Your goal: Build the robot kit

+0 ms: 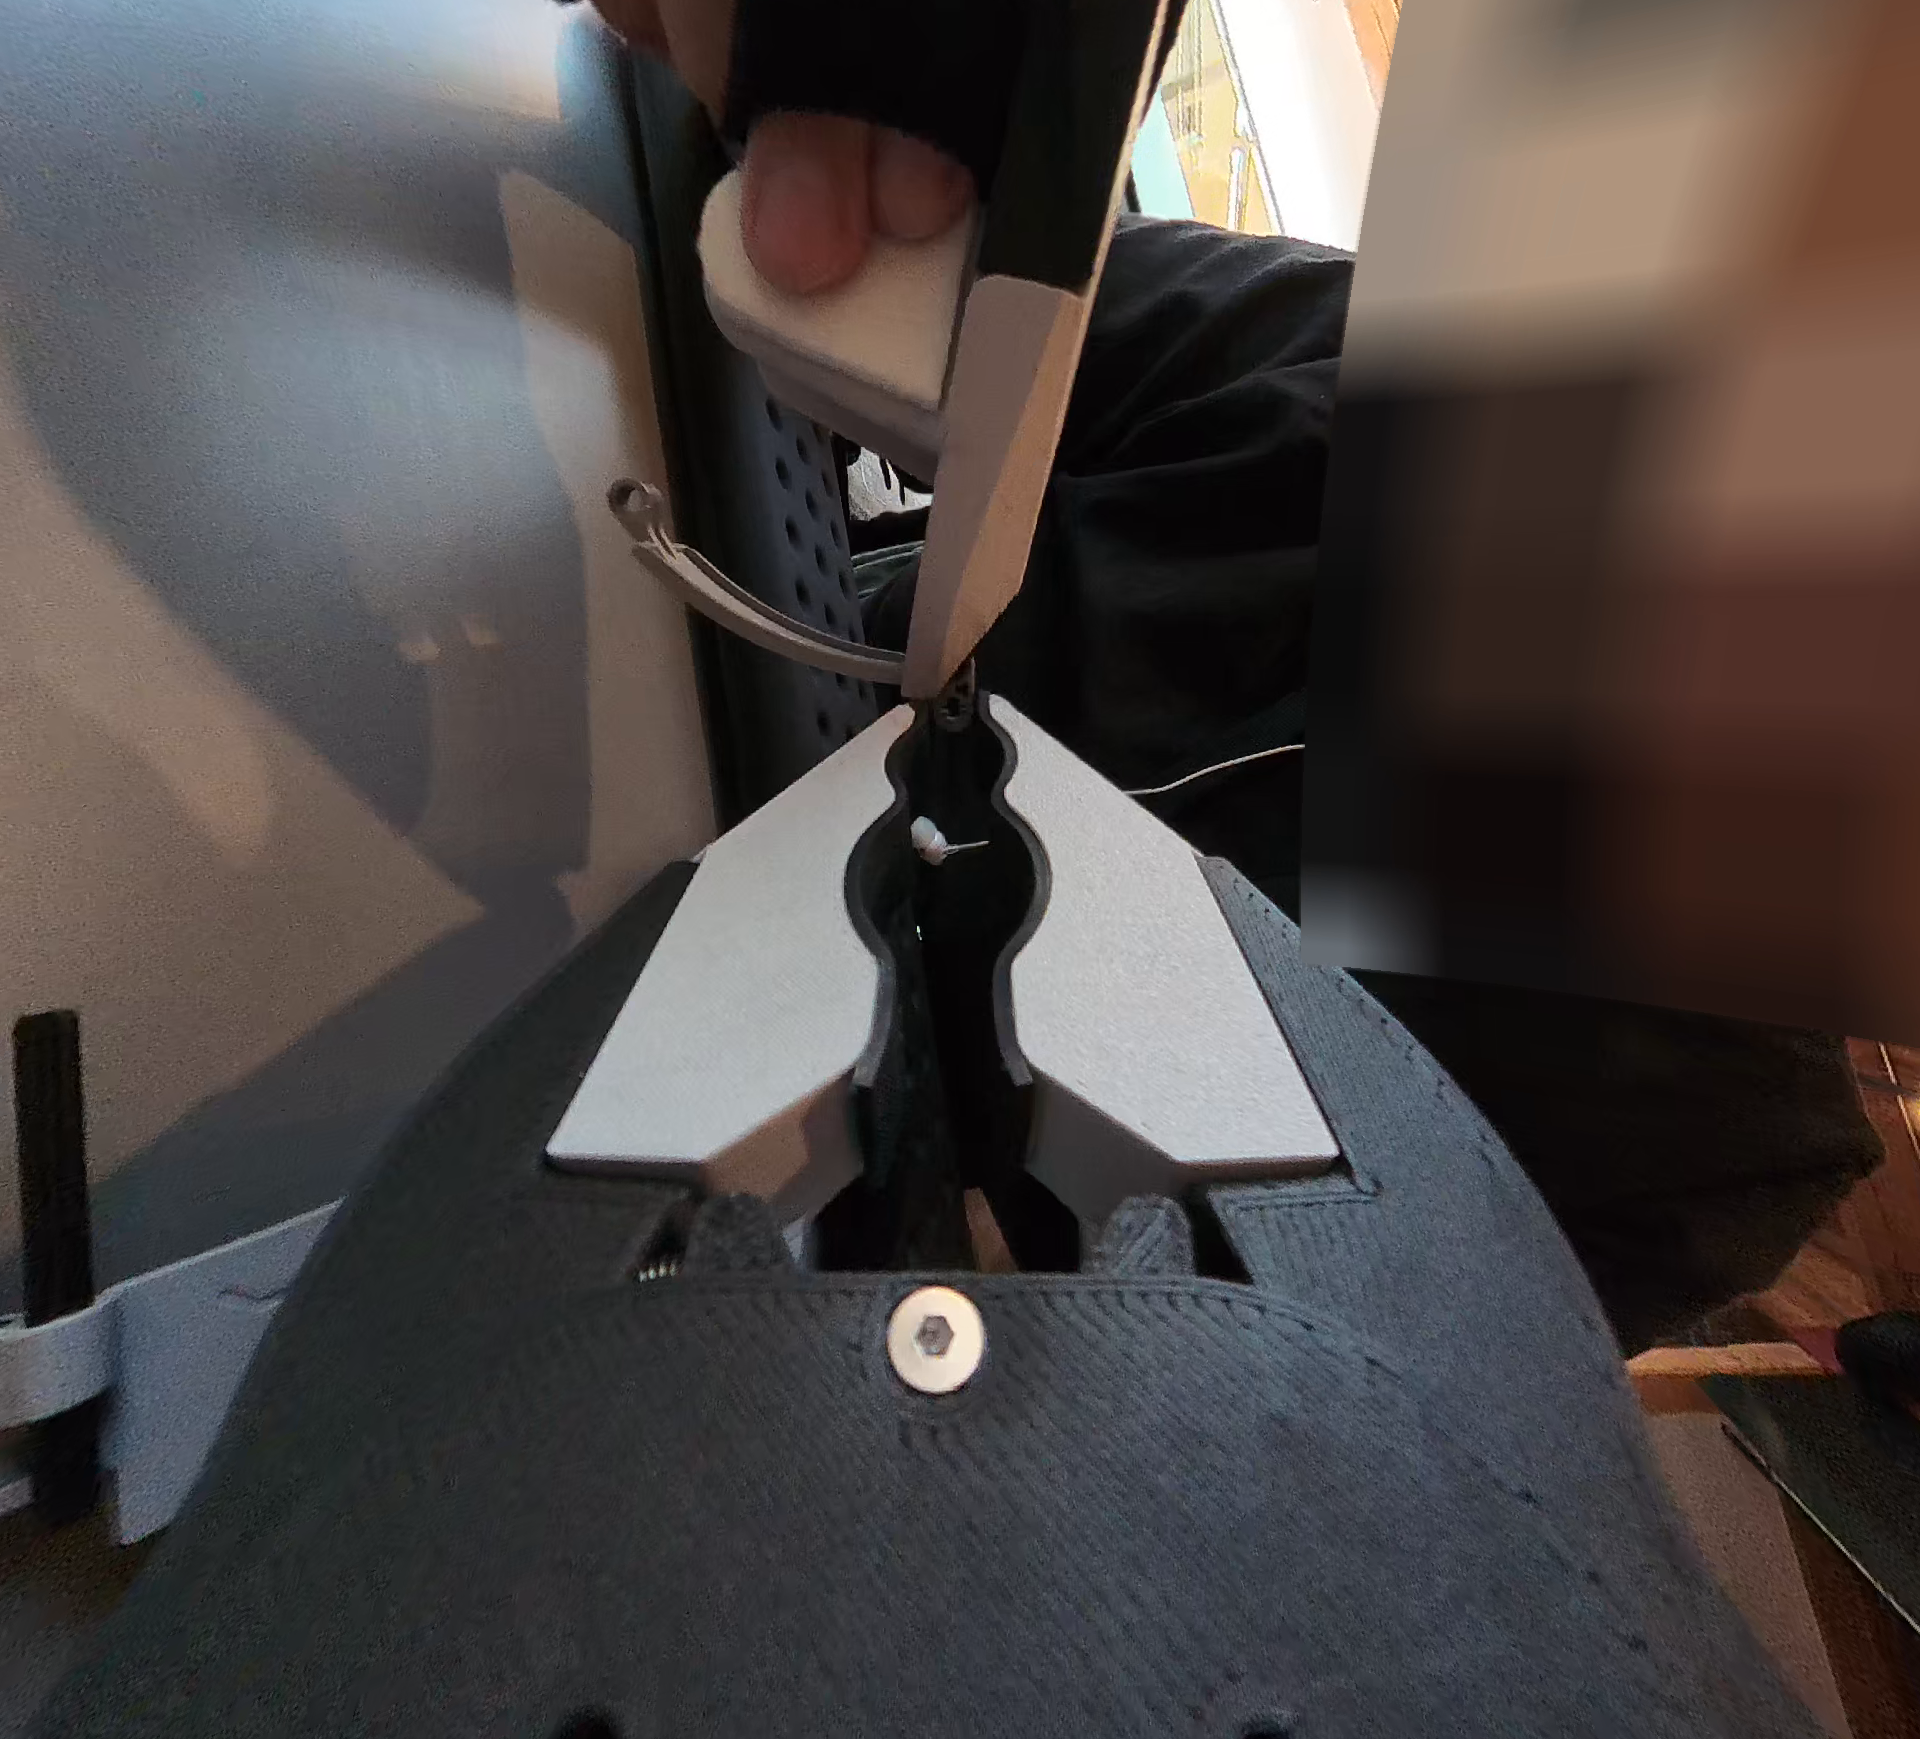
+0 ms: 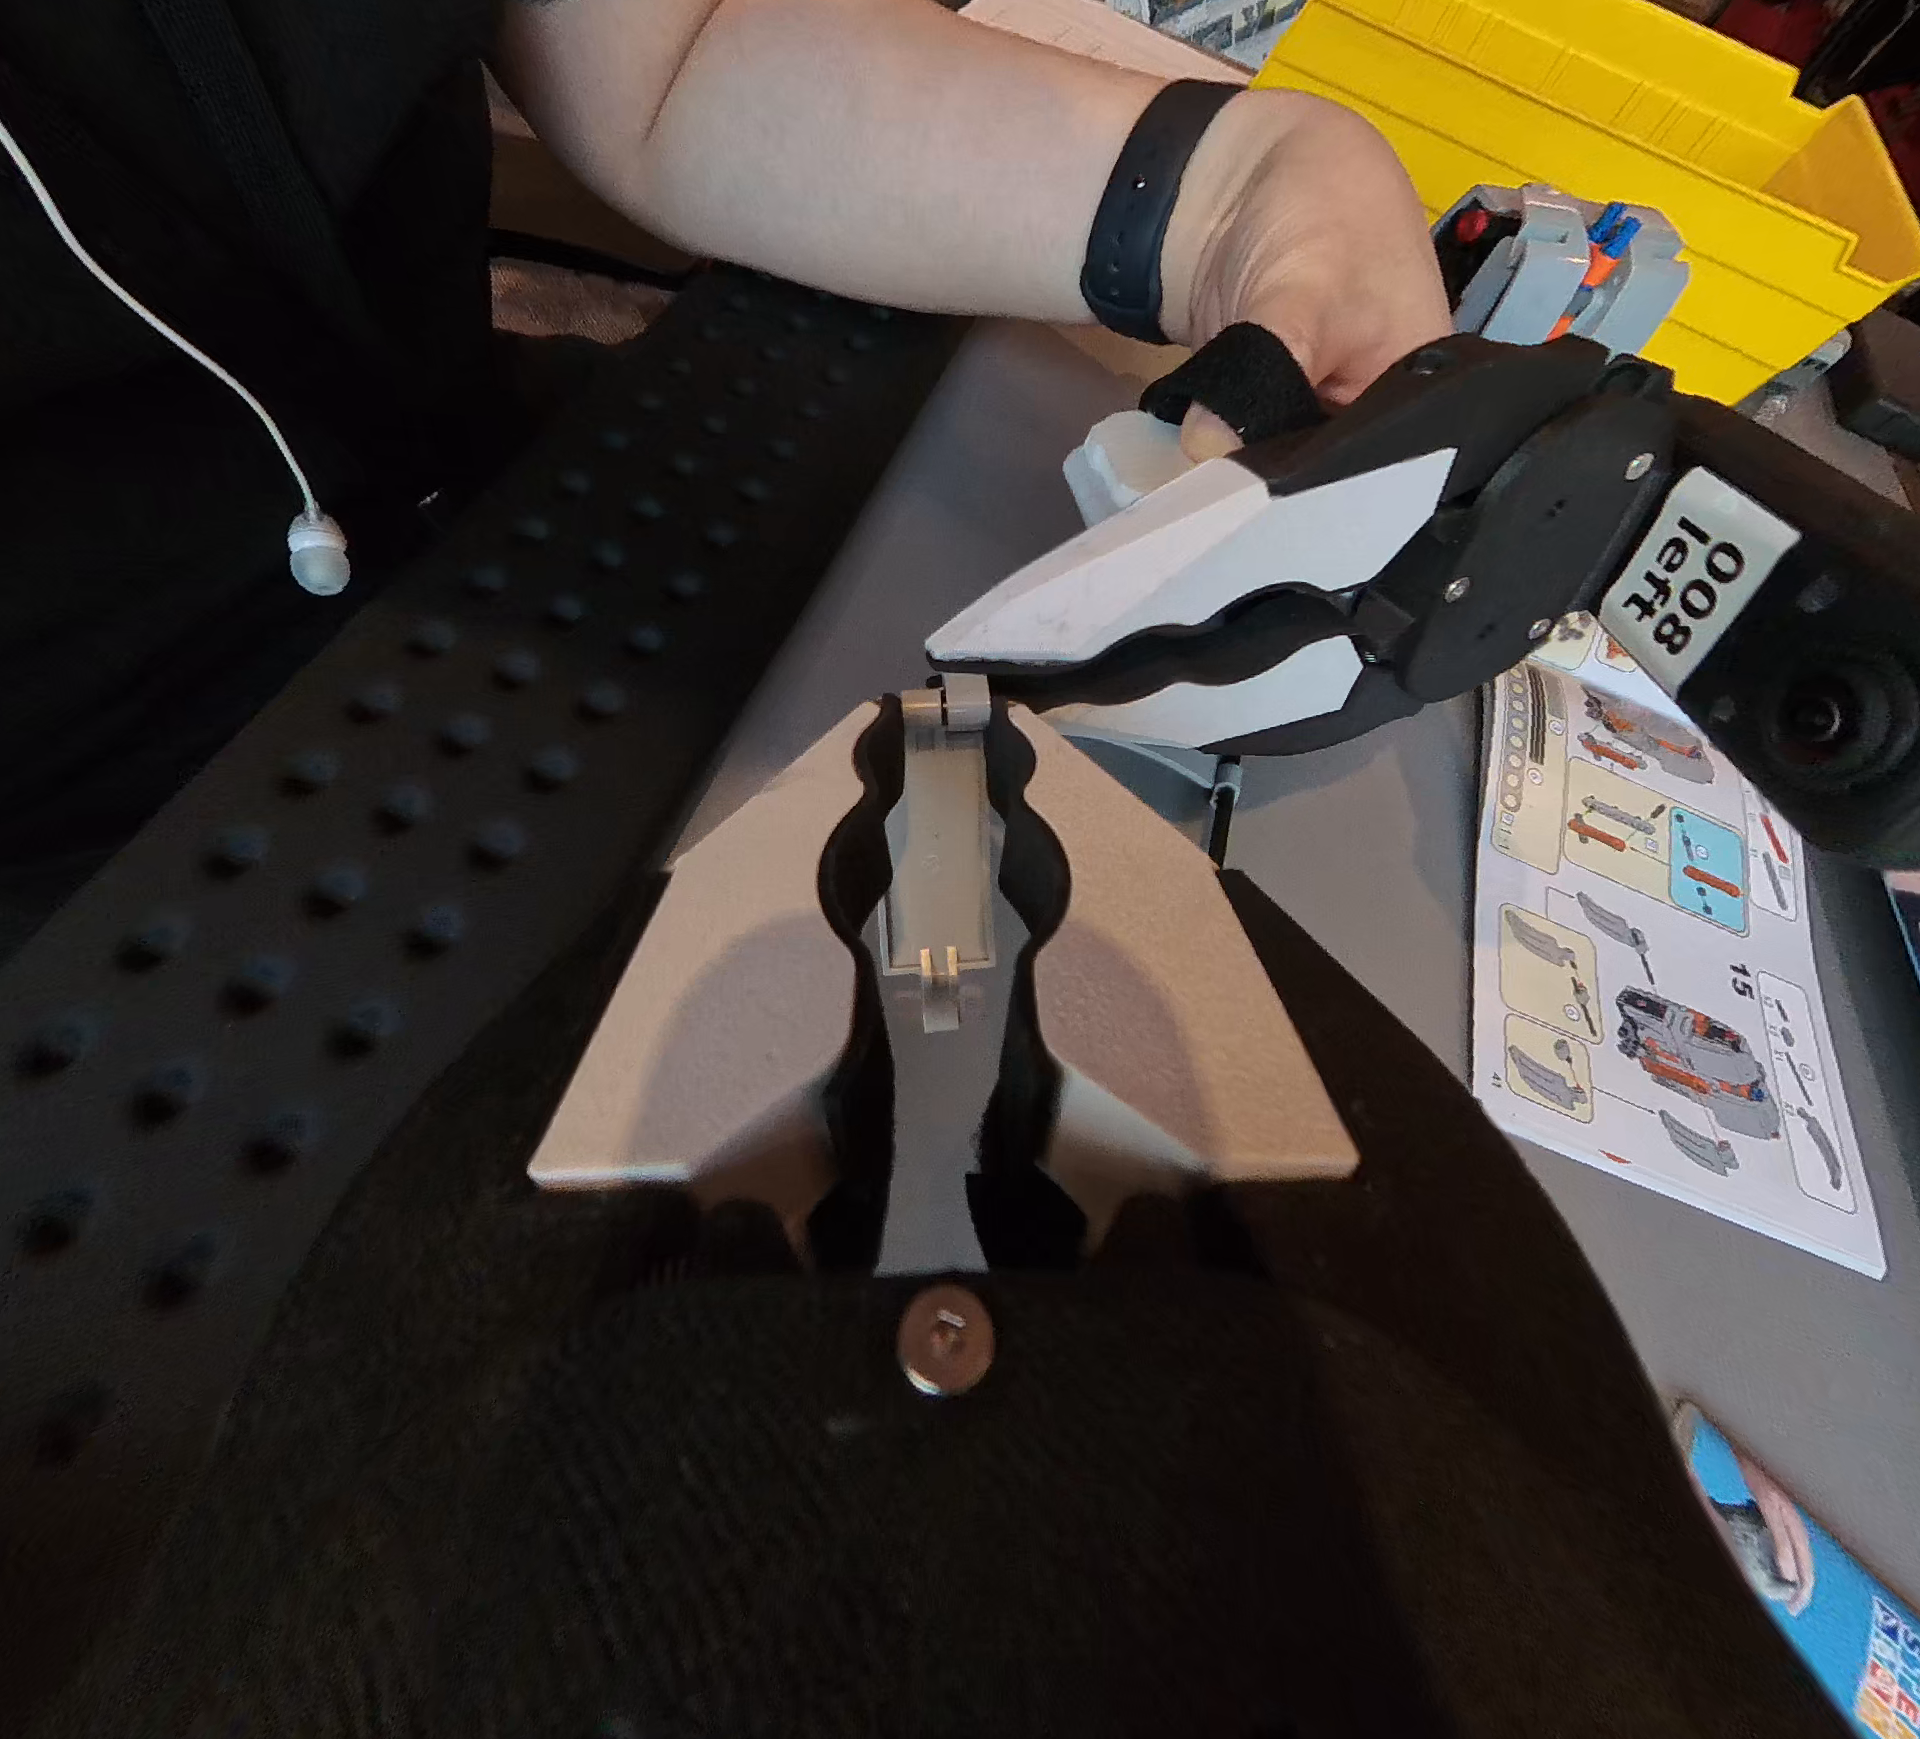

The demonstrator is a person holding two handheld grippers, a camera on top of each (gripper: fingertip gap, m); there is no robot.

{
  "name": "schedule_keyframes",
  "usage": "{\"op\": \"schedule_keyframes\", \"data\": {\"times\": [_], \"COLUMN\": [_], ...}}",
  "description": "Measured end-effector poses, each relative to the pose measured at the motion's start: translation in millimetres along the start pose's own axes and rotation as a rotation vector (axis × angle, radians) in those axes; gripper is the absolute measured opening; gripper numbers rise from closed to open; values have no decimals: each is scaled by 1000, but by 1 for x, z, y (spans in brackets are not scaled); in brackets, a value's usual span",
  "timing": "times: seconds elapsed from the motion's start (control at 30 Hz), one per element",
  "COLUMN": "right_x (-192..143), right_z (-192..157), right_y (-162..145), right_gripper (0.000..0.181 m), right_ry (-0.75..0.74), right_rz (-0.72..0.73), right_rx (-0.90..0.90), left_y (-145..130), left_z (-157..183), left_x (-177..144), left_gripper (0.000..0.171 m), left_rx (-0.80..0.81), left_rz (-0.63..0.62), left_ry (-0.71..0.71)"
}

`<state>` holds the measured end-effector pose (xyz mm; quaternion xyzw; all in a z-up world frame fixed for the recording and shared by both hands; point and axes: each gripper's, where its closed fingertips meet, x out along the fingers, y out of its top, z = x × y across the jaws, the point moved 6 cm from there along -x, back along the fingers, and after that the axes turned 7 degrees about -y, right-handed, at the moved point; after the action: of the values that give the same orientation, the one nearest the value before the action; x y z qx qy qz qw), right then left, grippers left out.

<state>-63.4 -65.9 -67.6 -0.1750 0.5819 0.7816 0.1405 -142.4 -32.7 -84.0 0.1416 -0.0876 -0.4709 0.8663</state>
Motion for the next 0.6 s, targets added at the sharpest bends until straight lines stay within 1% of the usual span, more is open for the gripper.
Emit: {"op": "schedule_keyframes", "data": {"times": [0.13,0.27,0.4,0.5,0.6], "right_x": [4,7,7,5,6], "right_z": [-5,3,0,-2,-7], "right_y": [-2,-10,-12,-10,-9], "right_gripper": [14,15,15,14,14], "right_ry": [23,36,60,49,78], "right_rz": [-37,-33,-18,5,-22], "right_rx": [-30,91,75,31,6], "left_y": [-3,-2,-3,-3,-5], "left_z": [-3,-9,-11,-9,-10], "left_x": [4,-3,0,2,7], "left_gripper": [5,5,5,5,5], "left_rx": [-10,-38,-60,-51,-52], "left_rz": [-39,3,-8,-11,-48], "left_ry": [25,52,46,29,35]}}
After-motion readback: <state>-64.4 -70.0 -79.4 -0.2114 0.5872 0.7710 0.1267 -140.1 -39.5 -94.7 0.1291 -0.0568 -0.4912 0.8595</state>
